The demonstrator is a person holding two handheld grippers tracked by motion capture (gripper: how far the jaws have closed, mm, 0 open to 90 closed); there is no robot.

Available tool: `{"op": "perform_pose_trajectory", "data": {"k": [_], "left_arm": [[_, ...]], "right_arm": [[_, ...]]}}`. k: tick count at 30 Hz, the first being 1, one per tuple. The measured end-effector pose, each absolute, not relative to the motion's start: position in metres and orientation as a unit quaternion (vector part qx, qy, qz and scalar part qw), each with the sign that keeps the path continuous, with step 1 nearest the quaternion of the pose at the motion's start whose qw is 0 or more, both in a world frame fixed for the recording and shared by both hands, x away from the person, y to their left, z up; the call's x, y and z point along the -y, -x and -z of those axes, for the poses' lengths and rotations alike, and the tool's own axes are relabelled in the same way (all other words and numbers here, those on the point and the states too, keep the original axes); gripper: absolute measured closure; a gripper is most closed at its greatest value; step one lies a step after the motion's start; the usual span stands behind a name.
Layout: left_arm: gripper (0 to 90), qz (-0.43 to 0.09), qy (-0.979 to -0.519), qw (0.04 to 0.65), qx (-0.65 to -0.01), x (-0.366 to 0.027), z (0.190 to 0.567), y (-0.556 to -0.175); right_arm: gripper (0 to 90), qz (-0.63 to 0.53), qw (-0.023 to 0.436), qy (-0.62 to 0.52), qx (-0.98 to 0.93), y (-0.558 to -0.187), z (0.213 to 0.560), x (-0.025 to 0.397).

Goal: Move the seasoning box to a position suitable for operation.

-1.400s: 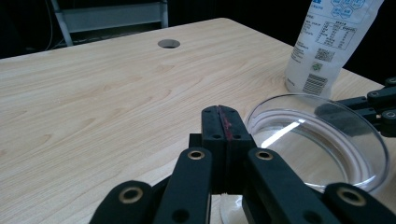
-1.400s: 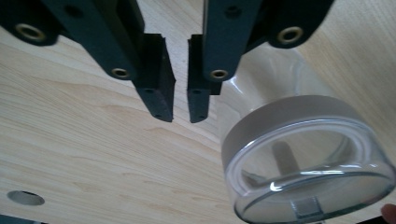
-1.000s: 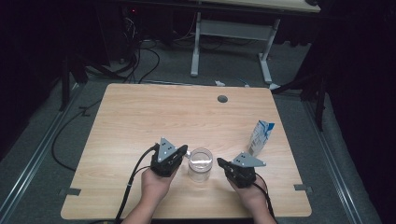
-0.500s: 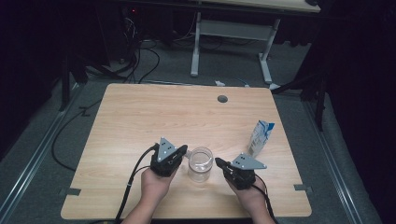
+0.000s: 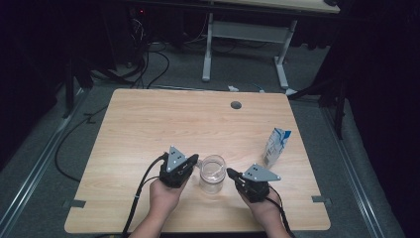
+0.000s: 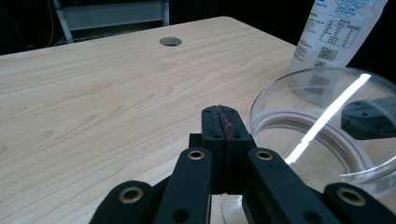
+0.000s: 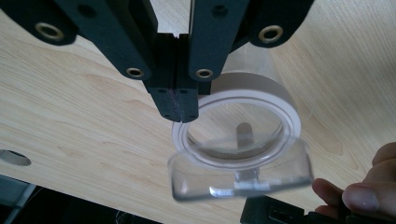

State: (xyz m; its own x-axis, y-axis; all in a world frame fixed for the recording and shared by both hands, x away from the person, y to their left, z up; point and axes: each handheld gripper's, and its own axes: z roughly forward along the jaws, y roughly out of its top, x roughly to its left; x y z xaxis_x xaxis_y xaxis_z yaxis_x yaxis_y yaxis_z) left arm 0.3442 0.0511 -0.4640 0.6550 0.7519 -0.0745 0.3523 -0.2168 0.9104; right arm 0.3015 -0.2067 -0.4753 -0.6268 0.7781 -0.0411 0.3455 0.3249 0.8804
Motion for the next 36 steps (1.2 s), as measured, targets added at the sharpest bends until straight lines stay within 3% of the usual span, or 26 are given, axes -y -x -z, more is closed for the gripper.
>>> {"op": "perform_pose_trajectory", "data": {"k": [18,36], "left_arm": [[90.0,-0.192,-0.746,0.531,-0.353,-0.057,0.464,-0.327],[90.0,-0.142,-0.766,0.536,-0.325,-0.053,0.489,-0.296]], "right_arm": [[89.8,-0.476,0.235,-0.340,-0.776,-0.292,0.465,0.198],[89.7,-0.474,0.244,-0.338,-0.775,-0.287,0.460,0.192]]}}
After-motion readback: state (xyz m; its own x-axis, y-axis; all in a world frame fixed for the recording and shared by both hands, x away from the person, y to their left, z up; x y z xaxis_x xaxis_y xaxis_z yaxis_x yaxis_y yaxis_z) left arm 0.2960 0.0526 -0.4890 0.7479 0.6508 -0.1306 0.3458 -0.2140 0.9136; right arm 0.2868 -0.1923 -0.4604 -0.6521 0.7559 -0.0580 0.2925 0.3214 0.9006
